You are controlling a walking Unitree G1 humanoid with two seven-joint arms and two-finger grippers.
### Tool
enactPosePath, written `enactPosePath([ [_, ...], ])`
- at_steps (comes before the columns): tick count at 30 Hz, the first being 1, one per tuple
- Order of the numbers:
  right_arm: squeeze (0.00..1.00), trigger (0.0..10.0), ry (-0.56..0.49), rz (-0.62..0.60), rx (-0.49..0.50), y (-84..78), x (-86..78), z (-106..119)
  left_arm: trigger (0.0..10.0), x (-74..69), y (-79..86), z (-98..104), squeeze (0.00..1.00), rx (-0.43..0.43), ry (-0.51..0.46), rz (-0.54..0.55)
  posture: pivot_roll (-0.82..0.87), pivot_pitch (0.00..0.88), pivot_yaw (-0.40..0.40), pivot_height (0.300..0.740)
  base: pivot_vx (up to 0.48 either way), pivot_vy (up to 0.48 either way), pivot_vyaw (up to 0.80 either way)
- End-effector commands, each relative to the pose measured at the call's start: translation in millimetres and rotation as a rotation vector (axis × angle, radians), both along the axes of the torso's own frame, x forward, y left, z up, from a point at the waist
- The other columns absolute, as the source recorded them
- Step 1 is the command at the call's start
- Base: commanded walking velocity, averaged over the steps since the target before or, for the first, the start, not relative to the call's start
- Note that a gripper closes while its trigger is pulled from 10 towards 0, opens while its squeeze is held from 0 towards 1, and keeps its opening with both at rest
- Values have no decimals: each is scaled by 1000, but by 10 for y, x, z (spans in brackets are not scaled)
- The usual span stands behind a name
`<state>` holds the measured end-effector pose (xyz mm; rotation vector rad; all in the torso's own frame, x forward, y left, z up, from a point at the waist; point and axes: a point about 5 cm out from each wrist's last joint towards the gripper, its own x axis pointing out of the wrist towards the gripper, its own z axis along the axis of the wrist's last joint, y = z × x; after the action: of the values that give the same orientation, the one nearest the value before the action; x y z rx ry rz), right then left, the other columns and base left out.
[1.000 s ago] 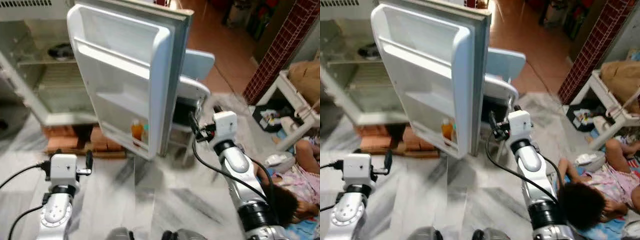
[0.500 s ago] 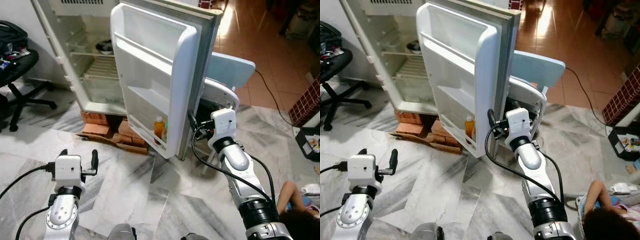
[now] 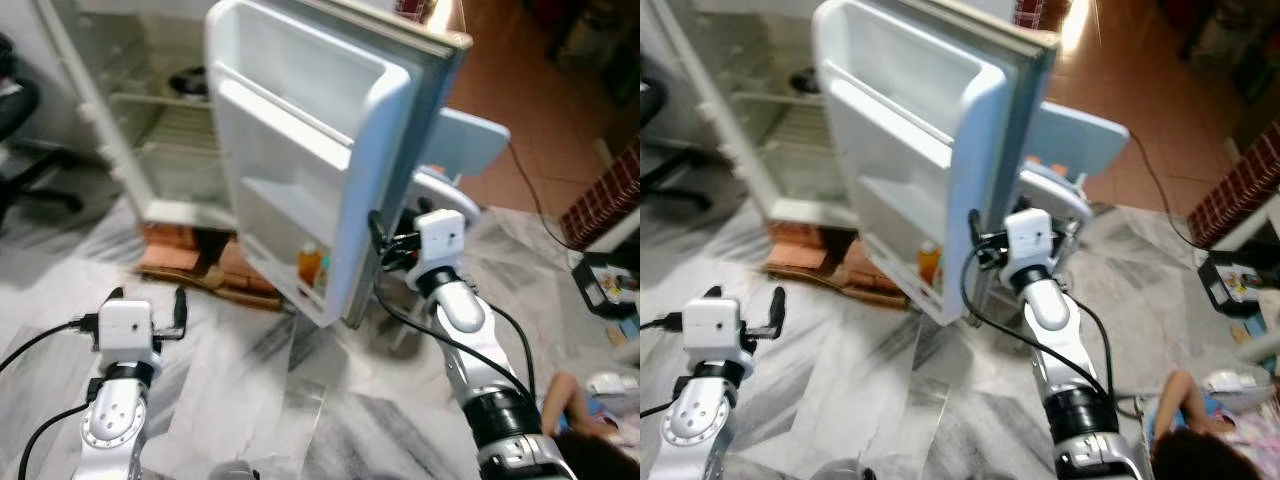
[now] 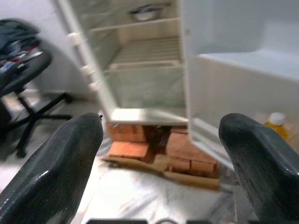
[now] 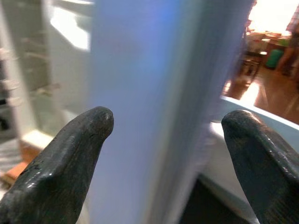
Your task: Restocking fridge
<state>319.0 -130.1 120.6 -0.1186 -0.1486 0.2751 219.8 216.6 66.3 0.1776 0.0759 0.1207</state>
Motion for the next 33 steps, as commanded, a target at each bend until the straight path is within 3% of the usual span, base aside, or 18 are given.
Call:
enactPosePath([
  [1, 0, 10000, 11, -52, -13, -132, -16, -49, 10000, 15, -67, 22, 0, -2, -14, -27, 38, 97, -7, 740, 315, 0, 0],
  [14, 0, 10000, 41, -40, 20, -101, 7, -77, 10000, -14, -35, -50, 0, -22, 39, 24, 46, 102, -4, 740, 50, 0, 0],
  [19, 0, 10000, 33, -23, 40, -45, 150, 16, 10000, -165, -189, -77, 0, -28, 49, -25, 56, 102, -1, 740, 0, 0, 0],
  [20, 0, 10000, 26, -6, 53, 7, 224, 81, 10000, -242, -253, -118, 0, -14, 74, -45, 65, 103, 0, 740, 0, 0, 0],
  [22, 0, 10000, 34, 17, 79, 60, 278, 123, 10000, -306, -254, -170, 0, -8, 103, -29, 69, 103, 0, 740, 0, 0, 0],
  [26, 0, 10000, 58, 141, 149, 327, 377, 228, 10000, -446, -221, -246, 0, -8, 143, 17, 81, 104, -2, 740, 0, 0, 0],
  [27, 0, 10000, 40, 180, 183, 489, 419, 330, 10000, -459, -209, -242, 0, -5, 144, 26, 92, 102, -6, 740, 0, 0, 0],
  [33, 0, 10000, 67, 290, 284, 677, 415, 410, 10000, -459, -209, -234, 0, -1, 143, 29, 99, 102, -8, 740, 0, 0, 0],
])
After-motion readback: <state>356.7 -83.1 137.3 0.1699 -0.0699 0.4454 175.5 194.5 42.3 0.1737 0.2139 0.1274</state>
